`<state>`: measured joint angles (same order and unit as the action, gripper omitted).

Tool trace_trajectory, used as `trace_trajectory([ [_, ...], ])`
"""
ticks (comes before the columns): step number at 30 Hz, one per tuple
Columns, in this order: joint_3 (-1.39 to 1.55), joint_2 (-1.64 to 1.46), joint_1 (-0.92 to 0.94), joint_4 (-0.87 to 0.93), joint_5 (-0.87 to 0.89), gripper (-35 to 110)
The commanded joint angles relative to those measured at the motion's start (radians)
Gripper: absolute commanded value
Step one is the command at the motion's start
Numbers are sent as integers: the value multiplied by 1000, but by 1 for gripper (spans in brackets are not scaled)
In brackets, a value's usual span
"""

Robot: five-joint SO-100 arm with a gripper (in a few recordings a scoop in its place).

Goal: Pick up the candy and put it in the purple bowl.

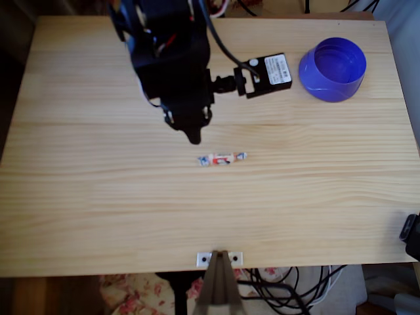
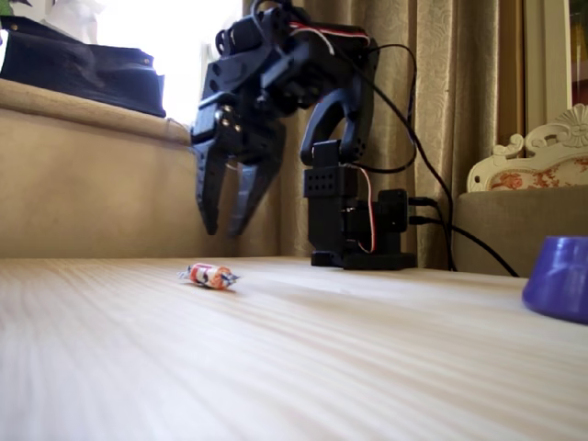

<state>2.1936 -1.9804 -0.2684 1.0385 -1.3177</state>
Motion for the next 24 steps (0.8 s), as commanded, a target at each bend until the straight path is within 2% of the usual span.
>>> trace_trajectory([
  [1, -135, 14, -29, 9, -21, 19],
  [8, -295, 155, -61, 25, 41, 22],
  [24, -390, 362, -75, -17, 238, 18],
])
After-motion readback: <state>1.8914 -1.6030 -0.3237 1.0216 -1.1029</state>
